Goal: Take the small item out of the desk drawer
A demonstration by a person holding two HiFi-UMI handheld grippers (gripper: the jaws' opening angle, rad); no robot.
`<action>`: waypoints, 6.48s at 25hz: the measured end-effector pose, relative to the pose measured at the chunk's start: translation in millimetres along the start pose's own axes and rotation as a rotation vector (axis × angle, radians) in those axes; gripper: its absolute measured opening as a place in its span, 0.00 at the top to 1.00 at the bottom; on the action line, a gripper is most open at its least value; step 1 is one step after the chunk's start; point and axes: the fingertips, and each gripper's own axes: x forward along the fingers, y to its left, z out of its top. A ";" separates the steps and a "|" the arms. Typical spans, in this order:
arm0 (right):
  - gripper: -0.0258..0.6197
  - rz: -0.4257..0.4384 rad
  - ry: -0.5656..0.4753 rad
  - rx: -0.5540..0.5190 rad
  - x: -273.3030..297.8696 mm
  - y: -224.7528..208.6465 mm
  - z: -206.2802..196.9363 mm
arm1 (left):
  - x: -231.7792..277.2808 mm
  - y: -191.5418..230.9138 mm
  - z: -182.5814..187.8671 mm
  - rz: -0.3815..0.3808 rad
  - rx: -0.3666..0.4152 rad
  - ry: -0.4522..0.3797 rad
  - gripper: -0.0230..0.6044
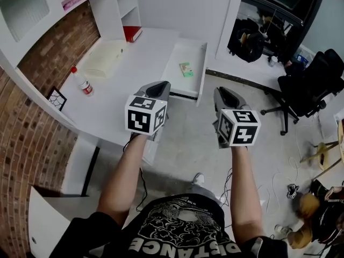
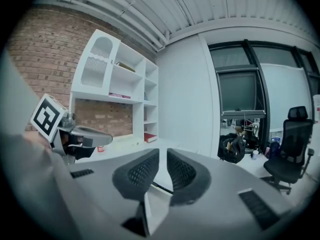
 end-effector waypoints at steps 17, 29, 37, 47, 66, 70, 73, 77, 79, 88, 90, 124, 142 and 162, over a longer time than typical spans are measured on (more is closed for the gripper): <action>0.69 0.120 0.049 -0.001 84.3 -33.3 -2.1 | 72.4 29.0 10.8 0.078 0.001 0.019 0.96; 0.58 0.230 0.084 0.007 165.7 -97.2 3.0 | 158.9 46.6 29.0 0.176 -0.021 0.045 0.96; 0.44 0.282 0.105 0.018 210.7 -132.0 4.1 | 201.8 55.5 34.8 0.235 -0.026 0.064 0.96; 0.37 0.362 0.138 0.033 250.2 -150.6 -6.3 | 237.3 64.3 33.8 0.293 -0.020 0.081 0.96; 0.34 0.414 0.237 0.040 325.6 -128.0 -30.6 | 276.8 119.8 27.9 0.307 -0.015 0.076 0.96; 0.30 0.400 0.281 0.032 357.4 -118.4 -42.1 | 294.0 148.4 17.0 0.287 -0.028 0.084 0.95; 0.29 0.387 0.330 0.030 383.3 -111.0 -54.9 | 308.2 173.6 8.6 0.273 -0.035 0.097 0.95; 0.29 0.358 0.403 0.043 416.4 -105.7 -74.4 | 327.8 207.2 -3.2 0.245 -0.039 0.120 0.95; 0.29 0.343 0.439 0.061 431.0 -103.8 -84.3 | 336.1 223.2 -10.2 0.231 -0.040 0.133 0.95; 0.28 0.274 0.601 0.096 479.5 -103.2 -136.1 | 373.3 276.9 -42.7 0.173 -0.053 0.175 0.95; 0.28 0.260 0.628 0.100 486.1 -103.4 -147.1 | 380.8 284.6 -48.6 0.160 -0.053 0.183 0.95; 0.26 0.100 0.927 0.162 570.0 -115.6 -293.3 | 465.1 334.5 -137.9 -0.009 -0.116 0.307 0.95; 0.28 0.023 1.019 0.082 584.4 -120.6 -321.7 | 473.6 342.5 -142.7 -0.020 -0.112 0.303 0.95; 0.42 0.037 0.981 0.103 576.7 -125.3 -300.5 | 480.4 327.3 -131.1 -0.037 -0.095 0.305 0.95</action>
